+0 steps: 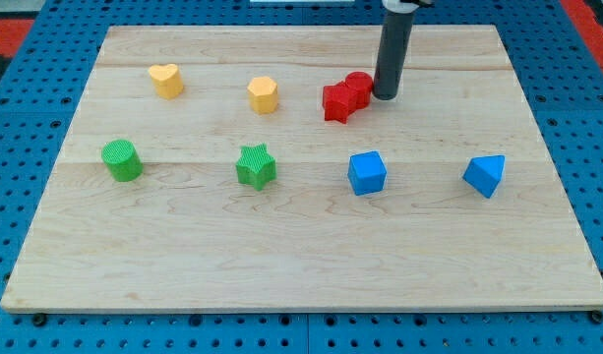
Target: Move your arm towards the blue cube
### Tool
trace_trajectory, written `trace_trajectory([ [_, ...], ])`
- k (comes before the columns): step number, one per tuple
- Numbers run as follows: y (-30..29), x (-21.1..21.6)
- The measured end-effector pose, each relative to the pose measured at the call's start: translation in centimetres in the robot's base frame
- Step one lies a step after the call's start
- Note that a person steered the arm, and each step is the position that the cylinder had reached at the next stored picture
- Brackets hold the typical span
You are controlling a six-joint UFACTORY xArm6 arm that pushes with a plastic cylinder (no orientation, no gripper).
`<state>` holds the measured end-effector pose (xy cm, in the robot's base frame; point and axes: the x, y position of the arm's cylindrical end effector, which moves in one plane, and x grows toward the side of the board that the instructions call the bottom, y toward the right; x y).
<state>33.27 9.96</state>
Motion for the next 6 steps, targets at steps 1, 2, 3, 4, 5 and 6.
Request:
trace_trajectory([
  [1,1.1,0.0],
  [2,5.8,1.2],
  [3,11.1,4.8],
  [4,15.6,9.2],
  [5,16.6,15.0],
  [6,14.8,19.1],
])
